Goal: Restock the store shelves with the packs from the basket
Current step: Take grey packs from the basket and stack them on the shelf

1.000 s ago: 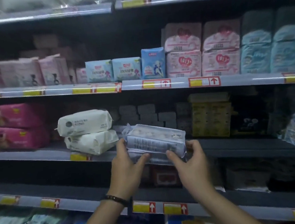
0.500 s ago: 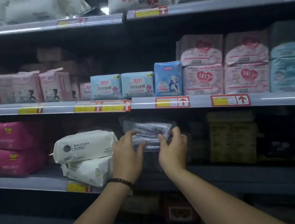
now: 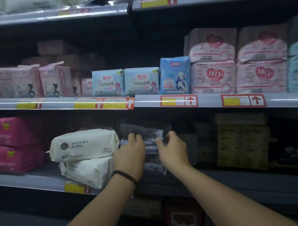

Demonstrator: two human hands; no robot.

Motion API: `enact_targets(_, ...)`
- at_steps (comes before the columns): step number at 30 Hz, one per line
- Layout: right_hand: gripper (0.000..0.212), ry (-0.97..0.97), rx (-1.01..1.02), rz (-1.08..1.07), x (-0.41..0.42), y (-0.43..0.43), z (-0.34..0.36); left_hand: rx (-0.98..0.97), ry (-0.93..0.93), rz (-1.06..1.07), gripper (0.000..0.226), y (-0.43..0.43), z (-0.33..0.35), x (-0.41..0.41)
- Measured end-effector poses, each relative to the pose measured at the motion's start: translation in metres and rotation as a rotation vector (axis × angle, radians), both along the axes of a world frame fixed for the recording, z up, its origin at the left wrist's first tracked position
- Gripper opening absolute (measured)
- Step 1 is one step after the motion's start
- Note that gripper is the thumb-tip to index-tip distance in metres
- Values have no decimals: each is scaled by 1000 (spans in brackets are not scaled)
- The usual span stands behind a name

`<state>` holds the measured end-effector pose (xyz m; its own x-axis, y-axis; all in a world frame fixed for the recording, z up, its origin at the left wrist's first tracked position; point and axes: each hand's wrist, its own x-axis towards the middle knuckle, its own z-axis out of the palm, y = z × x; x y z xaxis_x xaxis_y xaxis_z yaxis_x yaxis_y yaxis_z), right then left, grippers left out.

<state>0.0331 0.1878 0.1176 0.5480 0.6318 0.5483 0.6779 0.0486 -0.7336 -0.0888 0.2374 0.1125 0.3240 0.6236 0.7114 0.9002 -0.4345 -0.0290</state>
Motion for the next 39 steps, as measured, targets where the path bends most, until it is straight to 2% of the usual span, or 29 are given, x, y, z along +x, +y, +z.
enact_targets(5,11,15,-132,116,8,-13,10,-49,-37,-49,36,1,7,-12)
enact_targets(10,21,-104,-207,153,18,-61,7,-40,-75,-130,47,-17,-4,-25)
enact_targets(14,12,-128,-274,206,21,-118,-20,-51,-5,-366,23,-73,-32,-30)
enact_targets(16,6,-151,-339,231,26,-150,-47,-147,30,-477,17,-105,-60,-30)
enact_targets(21,6,-106,-564,330,42,-225,-133,-456,114,-601,22,-170,-148,-23)
enact_targets(25,7,-65,-626,309,53,-286,-220,-635,202,-642,31,-207,-230,-2)
enact_targets(28,10,4,-785,301,52,-335,-297,-887,235,-639,18,-241,-301,6)
enact_targets(30,8,75,-858,236,58,-364,-344,-1056,309,-635,19,-253,-343,11)
enact_targets(32,28,109,-1021,195,67,-387,-376,-1203,463,-677,29,-260,-368,19)
enact_targets(34,47,54,-1245,234,73,-397,-393,-1266,506,-721,31,-266,-372,26)
enact_targets(36,55,133,-1361,294,72,-400,-407,-1288,554,-715,35,-272,-373,31)
enact_targets(39,72,187,-1561,391,69,-400,-424,-1383,837,-624,54,-272,-379,36)
